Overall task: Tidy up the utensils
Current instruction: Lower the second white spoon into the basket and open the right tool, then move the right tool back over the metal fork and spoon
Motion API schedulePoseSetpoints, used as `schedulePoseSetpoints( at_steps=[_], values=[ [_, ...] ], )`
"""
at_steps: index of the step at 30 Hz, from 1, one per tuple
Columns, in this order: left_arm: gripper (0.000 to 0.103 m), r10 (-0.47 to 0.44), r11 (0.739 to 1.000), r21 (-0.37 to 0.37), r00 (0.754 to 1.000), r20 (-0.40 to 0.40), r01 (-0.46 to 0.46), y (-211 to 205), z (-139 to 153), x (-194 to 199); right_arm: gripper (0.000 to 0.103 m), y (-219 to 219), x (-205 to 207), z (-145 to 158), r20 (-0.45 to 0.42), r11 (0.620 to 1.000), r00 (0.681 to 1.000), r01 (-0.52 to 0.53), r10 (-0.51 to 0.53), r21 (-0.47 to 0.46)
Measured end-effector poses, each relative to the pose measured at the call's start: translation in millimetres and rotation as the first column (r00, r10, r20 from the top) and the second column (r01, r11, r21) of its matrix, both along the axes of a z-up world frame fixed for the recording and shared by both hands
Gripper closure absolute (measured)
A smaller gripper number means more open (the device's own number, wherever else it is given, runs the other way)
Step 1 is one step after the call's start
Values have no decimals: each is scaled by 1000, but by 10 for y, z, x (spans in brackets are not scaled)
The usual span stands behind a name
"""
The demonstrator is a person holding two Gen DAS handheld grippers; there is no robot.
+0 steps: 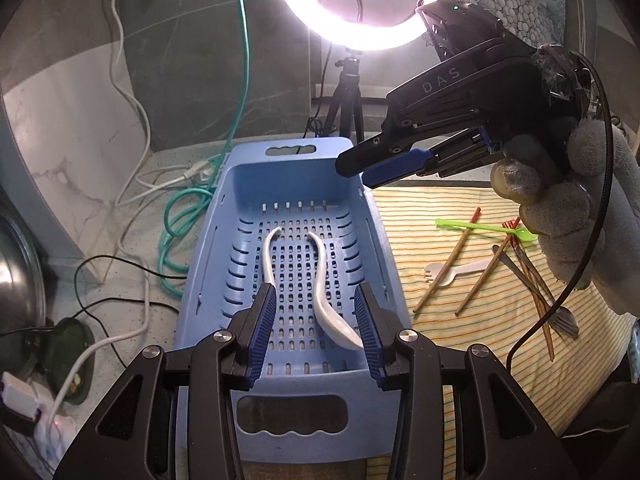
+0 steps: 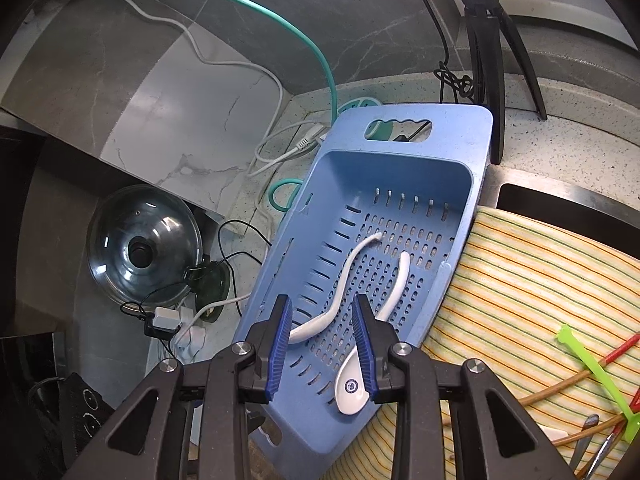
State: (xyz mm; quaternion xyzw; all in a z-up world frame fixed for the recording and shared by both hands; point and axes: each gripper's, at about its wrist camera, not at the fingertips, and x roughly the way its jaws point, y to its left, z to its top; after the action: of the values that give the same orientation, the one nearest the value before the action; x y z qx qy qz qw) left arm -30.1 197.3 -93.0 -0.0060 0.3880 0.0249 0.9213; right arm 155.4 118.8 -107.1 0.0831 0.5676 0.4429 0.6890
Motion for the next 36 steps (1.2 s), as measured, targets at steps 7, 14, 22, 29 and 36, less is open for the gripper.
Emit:
schedulePoseSetpoints(
  at_steps=[7, 14, 22, 29, 36],
  values=[
    [64, -17, 1000, 22, 999, 27, 17, -230, 154, -67, 75, -211, -80, 126, 26, 1000, 1000, 1, -1, 7],
    [64, -42, 999, 37, 998, 51, 40, -494, 306, -109, 74, -503, -125, 246, 53, 1000, 998, 22, -22, 14],
    [64, -66, 997, 34, 996, 55, 64, -766, 362, -110, 74, -1027, -163, 326, 91, 997, 993, 71, -72, 18],
    [64, -80, 997, -2, 996, 27, 80, -961, 260, -115, 74, -1671, -136, 377, 145, 988, 977, 154, -155, 23],
    [64, -131, 990, -62, 991, -24, 129, -1137, 64, -38, 66, -2222, -127, 282, 182, 981, 968, 186, -173, -56]
  ],
)
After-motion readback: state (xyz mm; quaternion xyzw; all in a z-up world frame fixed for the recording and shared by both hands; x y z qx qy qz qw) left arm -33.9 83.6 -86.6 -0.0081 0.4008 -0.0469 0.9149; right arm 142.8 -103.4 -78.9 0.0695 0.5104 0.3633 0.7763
